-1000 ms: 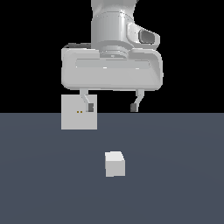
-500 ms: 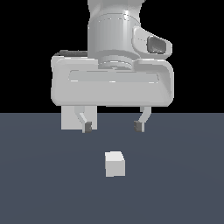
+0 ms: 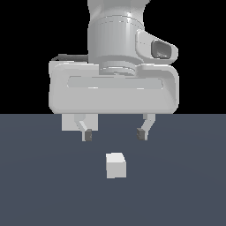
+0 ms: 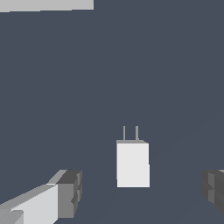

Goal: Plug the charger into the wall socket.

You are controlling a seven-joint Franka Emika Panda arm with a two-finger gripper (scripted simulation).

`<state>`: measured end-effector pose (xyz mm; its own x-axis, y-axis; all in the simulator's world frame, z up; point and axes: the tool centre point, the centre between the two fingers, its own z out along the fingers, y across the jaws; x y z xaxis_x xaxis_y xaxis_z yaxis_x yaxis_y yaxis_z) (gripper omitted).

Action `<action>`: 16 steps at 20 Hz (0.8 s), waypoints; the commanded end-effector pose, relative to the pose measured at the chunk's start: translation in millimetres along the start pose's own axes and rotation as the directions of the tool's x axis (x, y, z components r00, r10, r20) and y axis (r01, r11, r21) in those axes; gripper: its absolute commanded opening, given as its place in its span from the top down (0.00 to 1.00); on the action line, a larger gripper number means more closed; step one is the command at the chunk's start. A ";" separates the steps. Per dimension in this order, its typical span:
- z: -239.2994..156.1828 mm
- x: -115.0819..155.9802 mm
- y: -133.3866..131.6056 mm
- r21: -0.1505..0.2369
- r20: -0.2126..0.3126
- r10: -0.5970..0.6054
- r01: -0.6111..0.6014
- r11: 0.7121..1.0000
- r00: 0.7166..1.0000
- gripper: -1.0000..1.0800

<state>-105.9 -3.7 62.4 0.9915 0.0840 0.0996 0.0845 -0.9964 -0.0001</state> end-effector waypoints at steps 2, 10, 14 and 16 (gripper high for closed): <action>2.2 -0.3 -0.1 0.000 0.000 0.000 0.000 1.000 1.000 0.04; 30.4 -3.9 -0.1 0.000 -0.001 0.000 0.000 1.000 1.000 0.04; 44.3 -5.1 0.0 0.000 -0.001 0.000 0.000 1.000 1.000 0.04; 48.3 -5.4 0.0 0.000 -0.001 0.000 0.000 1.000 1.000 0.04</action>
<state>-106.9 -3.7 17.2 0.9915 0.0844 0.0994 0.0848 -0.9964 -0.0001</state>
